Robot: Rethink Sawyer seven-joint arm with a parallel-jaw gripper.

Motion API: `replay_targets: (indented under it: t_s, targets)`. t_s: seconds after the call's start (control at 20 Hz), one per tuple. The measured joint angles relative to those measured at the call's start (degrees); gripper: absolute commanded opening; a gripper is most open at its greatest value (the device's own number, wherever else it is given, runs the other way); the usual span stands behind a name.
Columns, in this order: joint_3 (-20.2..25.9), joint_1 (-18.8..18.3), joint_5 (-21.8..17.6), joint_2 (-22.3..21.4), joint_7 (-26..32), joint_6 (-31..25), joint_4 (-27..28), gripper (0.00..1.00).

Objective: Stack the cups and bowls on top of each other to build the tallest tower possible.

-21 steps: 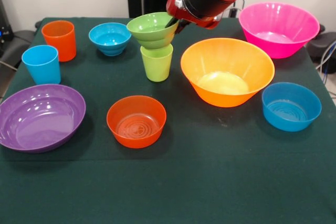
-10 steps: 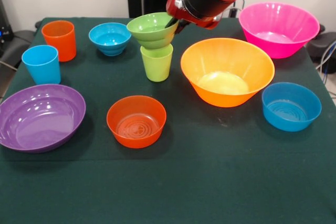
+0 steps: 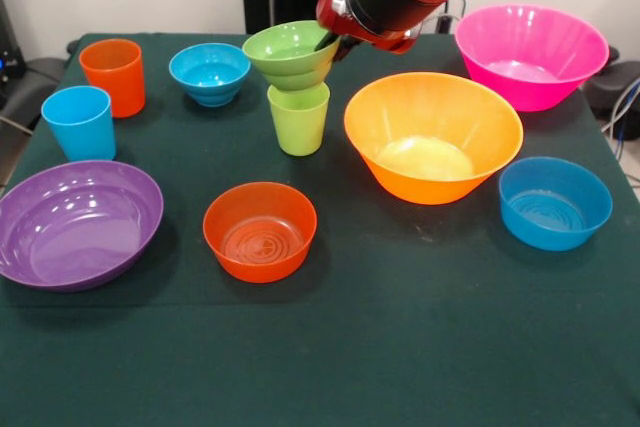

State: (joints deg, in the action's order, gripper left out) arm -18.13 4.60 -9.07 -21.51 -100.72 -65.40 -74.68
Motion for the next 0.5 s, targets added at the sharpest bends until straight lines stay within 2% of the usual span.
replay_targets:
  t_s: [0.5]
  targets:
    - [0.0, -0.1, 0.0, 0.0, 0.0, 0.7, -0.5, 0.0]
